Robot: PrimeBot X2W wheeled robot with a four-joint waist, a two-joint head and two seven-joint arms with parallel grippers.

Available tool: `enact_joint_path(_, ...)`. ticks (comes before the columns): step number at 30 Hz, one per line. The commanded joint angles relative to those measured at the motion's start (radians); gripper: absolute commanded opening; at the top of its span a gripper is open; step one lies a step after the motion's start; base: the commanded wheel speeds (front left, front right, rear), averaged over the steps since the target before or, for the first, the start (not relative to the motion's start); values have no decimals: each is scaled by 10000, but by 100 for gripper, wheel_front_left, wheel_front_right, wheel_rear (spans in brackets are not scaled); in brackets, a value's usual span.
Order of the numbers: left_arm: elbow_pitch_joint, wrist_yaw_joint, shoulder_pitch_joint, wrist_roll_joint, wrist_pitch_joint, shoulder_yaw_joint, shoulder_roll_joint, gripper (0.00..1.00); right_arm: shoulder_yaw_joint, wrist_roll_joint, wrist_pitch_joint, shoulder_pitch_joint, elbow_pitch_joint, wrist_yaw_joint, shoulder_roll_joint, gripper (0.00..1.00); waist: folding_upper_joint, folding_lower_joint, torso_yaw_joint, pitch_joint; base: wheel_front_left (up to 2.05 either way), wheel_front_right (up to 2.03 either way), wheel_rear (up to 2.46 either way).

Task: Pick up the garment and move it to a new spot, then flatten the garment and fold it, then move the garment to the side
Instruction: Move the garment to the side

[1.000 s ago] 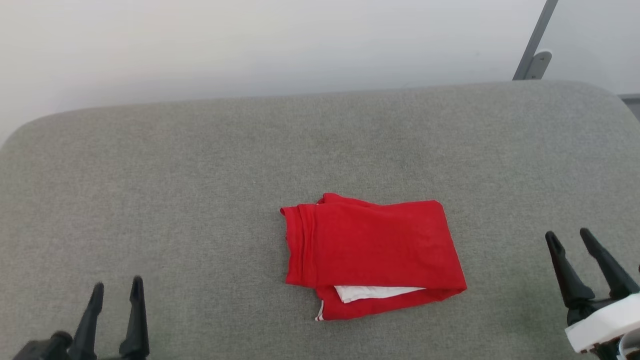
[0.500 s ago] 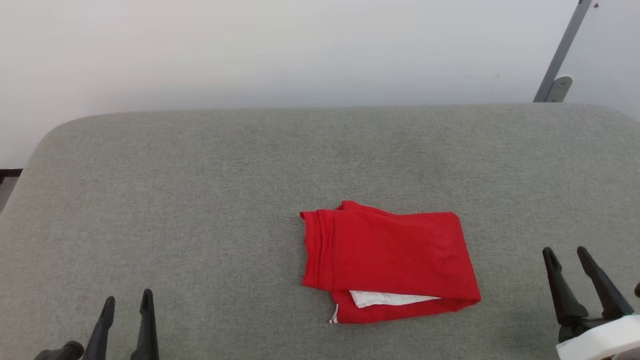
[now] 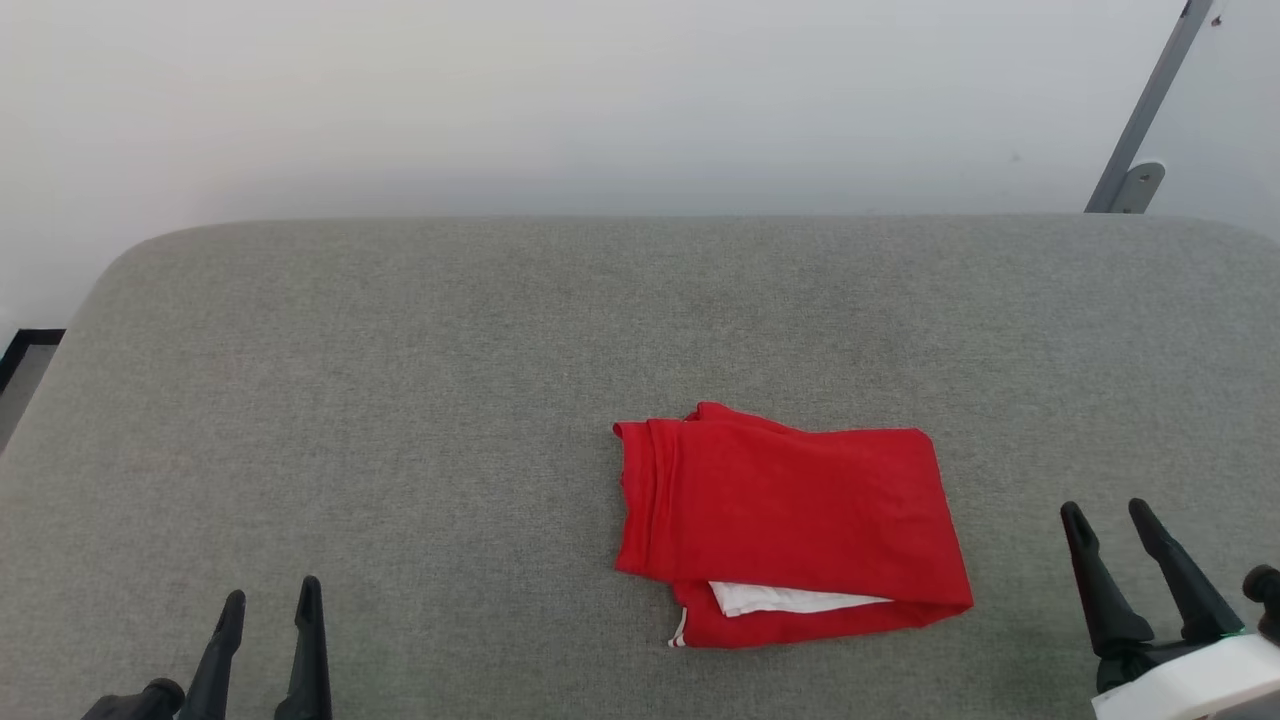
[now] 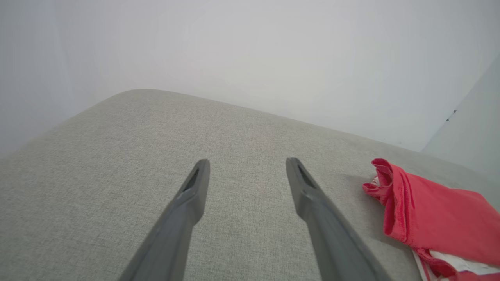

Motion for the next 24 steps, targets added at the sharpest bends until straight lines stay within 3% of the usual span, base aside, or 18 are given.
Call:
enact_joint_path(1,-13,-30,-94,124,-48,56,-21,100,103,-60,-34,-96,-17,-4,-45,100,-1,0,-14,24,0,0,0)
enact_joint_path(10,-152,-30,-249,279,-48,184,-73,100,1536,723,501,-1227,523,-4,-980,100,-1,0,40,374,0,0,0)
enact_joint_path(24,-81,-31,-999,454,-48,-362,-274,100,3985,2638,4534,-3555,1030,-4,-2696,100,-1,0,685,1425,0,0,0)
